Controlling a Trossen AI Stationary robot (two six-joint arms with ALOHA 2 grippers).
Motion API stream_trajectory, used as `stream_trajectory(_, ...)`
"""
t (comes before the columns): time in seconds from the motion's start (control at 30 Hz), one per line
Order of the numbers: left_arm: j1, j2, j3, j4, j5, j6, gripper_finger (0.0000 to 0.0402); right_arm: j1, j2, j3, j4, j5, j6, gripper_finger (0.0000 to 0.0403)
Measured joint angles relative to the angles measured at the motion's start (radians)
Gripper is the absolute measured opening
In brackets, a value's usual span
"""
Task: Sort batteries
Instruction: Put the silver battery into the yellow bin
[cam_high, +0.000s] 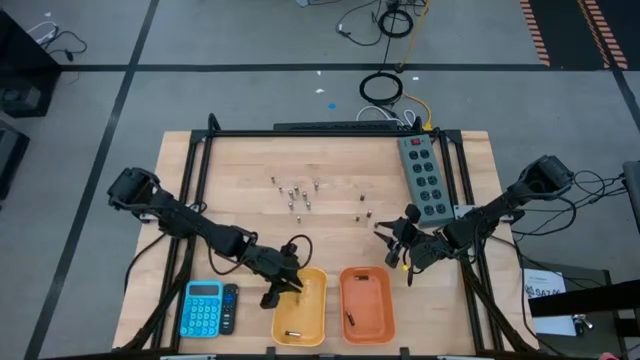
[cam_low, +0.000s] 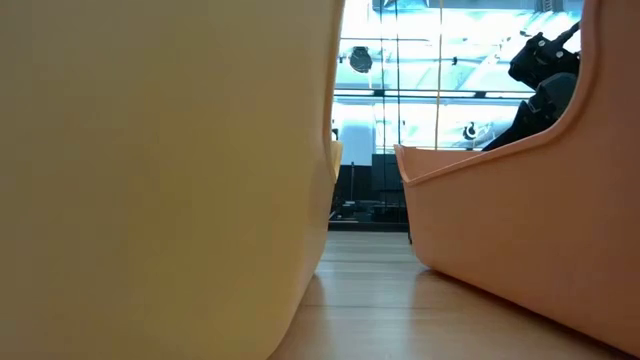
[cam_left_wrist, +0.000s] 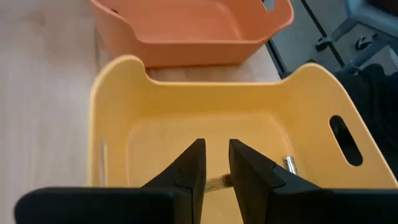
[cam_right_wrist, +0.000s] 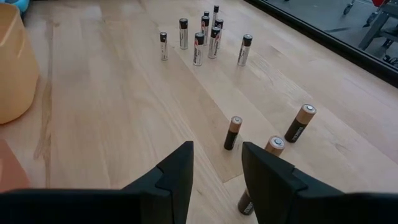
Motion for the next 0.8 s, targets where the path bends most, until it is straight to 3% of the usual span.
stream_trajectory(0.17,0.0,-0.035,0.0,0.001,-0.085,0.08,0.008,0.0,0.0,0.0,0.0,0.0,0.0,0.0128)
stream_trajectory(0.3,0.001,-0.041,0.0,0.015,-0.029,0.085,0.0081,0.0,0.0,0.0,0.0,0.0,0.0,0.0128)
stream_trajectory(0.5,0.021,-0.041,0.019,0.019,-0.09,-0.003,0.0081,0.0,0.0,0.0,0.0,0.0,-0.004,0.0128)
stream_trajectory(0.6,0.036,-0.041,0.054,-0.074,-0.159,-0.018,0.0081,0.0,0.0,0.0,0.0,0.0,-0.005,0.0128)
stream_trajectory(0.8,0.063,-0.098,0.164,-0.404,-0.379,0.111,0.0081,0.0,0.0,0.0,0.0,0.0,-0.007,0.0128)
